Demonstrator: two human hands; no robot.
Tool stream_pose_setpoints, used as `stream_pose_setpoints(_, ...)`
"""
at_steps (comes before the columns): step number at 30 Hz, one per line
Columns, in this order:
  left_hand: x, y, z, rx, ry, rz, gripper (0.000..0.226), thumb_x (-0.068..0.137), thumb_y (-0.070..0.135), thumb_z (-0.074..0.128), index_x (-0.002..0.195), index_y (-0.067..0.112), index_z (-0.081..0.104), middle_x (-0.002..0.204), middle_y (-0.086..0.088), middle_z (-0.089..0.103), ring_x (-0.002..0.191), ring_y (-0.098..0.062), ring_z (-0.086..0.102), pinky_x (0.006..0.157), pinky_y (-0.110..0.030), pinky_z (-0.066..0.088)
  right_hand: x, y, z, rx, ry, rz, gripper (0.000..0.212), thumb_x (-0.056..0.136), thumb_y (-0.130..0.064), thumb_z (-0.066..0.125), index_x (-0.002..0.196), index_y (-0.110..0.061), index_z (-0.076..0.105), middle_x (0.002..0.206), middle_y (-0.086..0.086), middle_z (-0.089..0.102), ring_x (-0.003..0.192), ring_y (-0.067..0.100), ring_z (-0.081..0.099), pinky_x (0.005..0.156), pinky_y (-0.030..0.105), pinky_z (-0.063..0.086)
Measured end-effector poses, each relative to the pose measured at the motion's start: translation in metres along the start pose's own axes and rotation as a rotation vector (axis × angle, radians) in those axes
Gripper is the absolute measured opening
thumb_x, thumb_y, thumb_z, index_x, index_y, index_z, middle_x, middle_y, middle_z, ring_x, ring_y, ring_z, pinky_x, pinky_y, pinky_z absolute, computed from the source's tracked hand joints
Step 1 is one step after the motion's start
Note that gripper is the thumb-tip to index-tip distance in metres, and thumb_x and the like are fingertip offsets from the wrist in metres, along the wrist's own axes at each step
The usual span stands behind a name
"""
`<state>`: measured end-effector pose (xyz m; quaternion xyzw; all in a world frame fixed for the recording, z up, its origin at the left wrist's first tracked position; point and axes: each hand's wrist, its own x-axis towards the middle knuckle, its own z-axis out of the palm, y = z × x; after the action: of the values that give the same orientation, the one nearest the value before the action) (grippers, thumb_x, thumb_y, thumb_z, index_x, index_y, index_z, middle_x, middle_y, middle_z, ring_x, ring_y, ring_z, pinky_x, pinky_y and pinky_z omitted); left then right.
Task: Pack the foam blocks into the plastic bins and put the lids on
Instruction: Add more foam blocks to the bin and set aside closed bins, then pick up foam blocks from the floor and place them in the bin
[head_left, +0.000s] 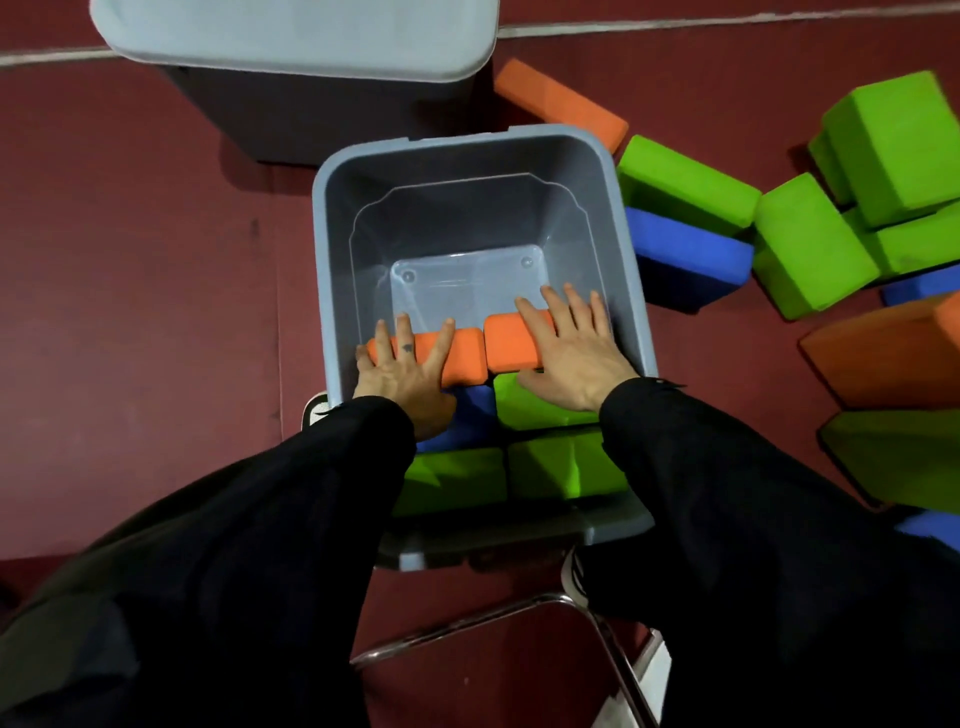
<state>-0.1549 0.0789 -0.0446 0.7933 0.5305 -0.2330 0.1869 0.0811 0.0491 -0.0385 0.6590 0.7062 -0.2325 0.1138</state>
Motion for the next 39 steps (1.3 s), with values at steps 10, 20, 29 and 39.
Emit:
stream_pose_setpoints(10, 0.001, 0.023, 0.024, 0.178, 0.202, 0.194, 0.094, 0.080, 0.036, 0.048, 0.159, 0.008, 0.005, 0.166, -0.017, 0.011, 0.153, -0.040, 0.006, 0.117, -0.069, 0.004, -0.006, 0.002, 0.041, -0.070, 0.179, 0.071, 0.089, 0.092, -0.082, 0.027, 0.160, -0.024, 0.028, 0.162, 0.020, 0.031, 0.151, 0.040, 0.023, 0.124, 0.061, 0.010)
stream_pose_setpoints(20, 0.007, 0.039, -0.017, -0.065, 0.258, 0.251, 0.073, 0.087, 0.039, 0.046, 0.153, 0.011, 0.031, 0.155, -0.014, 0.038, 0.144, -0.034, 0.033, 0.116, -0.057, 0.027, -0.007, 0.012, -0.007, 0.173, 0.213, 0.089, 0.059, 0.100, -0.059, 0.040, 0.148, -0.025, 0.050, 0.153, 0.006, 0.047, 0.141, 0.029, 0.042, 0.119, 0.047, 0.030)
stream_pose_setpoints(29, -0.018, 0.075, -0.073, -0.139, 0.305, 0.297, 0.052, 0.095, 0.038, 0.047, 0.143, 0.017, 0.045, 0.145, -0.007, 0.048, 0.128, -0.031, 0.050, 0.099, -0.048, 0.047, -0.057, 0.027, -0.080, 0.101, 0.174, 0.040, 0.028, 0.096, -0.040, 0.049, 0.113, -0.030, 0.069, 0.117, 0.001, 0.070, 0.108, 0.033, 0.064, 0.082, 0.042, 0.052)
stream_pose_setpoints(39, -0.054, 0.233, -0.135, -0.063, 0.383, 0.590, 0.051, 0.089, 0.034, 0.049, 0.136, 0.014, 0.049, 0.133, -0.010, 0.052, 0.116, -0.035, 0.054, 0.090, -0.049, 0.051, -0.199, 0.140, -0.126, 0.285, 0.234, 0.308, 0.022, 0.095, -0.032, 0.057, 0.111, -0.031, 0.072, 0.113, -0.002, 0.074, 0.107, 0.027, 0.066, 0.088, 0.040, 0.053)
